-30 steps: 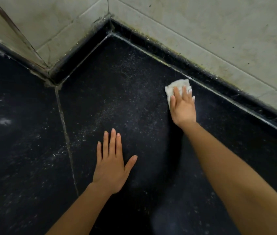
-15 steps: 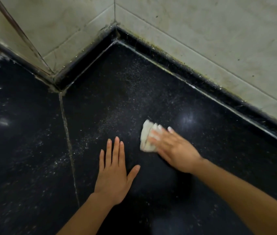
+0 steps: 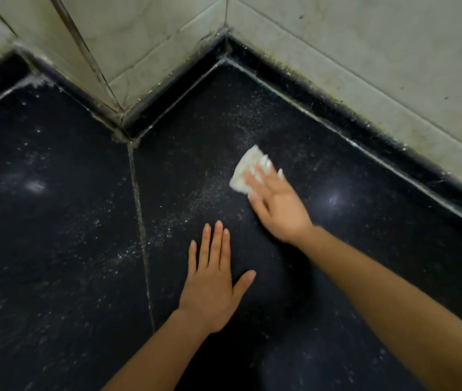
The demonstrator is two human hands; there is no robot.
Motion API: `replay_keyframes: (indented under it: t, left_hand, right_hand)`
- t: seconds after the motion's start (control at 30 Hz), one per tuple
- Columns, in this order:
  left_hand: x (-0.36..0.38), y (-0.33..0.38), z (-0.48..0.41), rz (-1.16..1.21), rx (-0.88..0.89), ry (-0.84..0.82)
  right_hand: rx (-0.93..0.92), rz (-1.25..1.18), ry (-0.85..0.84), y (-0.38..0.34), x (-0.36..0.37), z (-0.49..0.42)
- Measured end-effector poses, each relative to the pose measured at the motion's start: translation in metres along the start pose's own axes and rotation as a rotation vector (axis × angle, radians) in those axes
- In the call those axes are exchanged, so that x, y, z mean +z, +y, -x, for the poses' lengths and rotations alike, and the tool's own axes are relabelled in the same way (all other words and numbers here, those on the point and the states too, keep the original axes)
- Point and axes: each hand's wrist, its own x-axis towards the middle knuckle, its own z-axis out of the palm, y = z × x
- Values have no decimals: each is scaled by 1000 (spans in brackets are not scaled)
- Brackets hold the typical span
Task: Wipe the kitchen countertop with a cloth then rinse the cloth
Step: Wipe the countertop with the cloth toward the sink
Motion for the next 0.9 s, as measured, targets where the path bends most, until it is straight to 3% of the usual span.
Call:
replay_keyframes:
  t: [0.1, 0.17, 0.27, 0.4, 0.57, 0.63, 0.7, 0.8, 0.9]
  left_hand:
    - [-13, -9, -4, 11, 21, 23]
    - [-33, -27, -19, 57, -2, 111]
    - [-68, -69, -60, 198, -143, 167]
    - [-85, -123, -106, 144, -241, 66]
    - [-77, -138, -111, 31, -274, 161]
    - [-78, -132, -112, 66, -371, 190]
    - [-80, -132, -119, 105, -452, 154]
    - [-80, -141, -132, 123, -466, 75]
    - [-81, -146, -139, 133, -466, 9]
  right_hand:
    - [-232, 55, -158, -2, -2, 45]
    - [-293, 183, -183, 20, -7, 45]
    - [-65, 255, -123, 54, -19, 8]
    - [316, 147, -29, 75, -30, -63]
    - [504, 89, -7, 56, -23, -114]
    - [405, 88, 6, 44, -15, -106]
    - [168, 91, 24, 23, -5, -82]
    - [-146, 61, -93, -1, 3, -38]
    - [-338, 128, -158, 13, -5, -27]
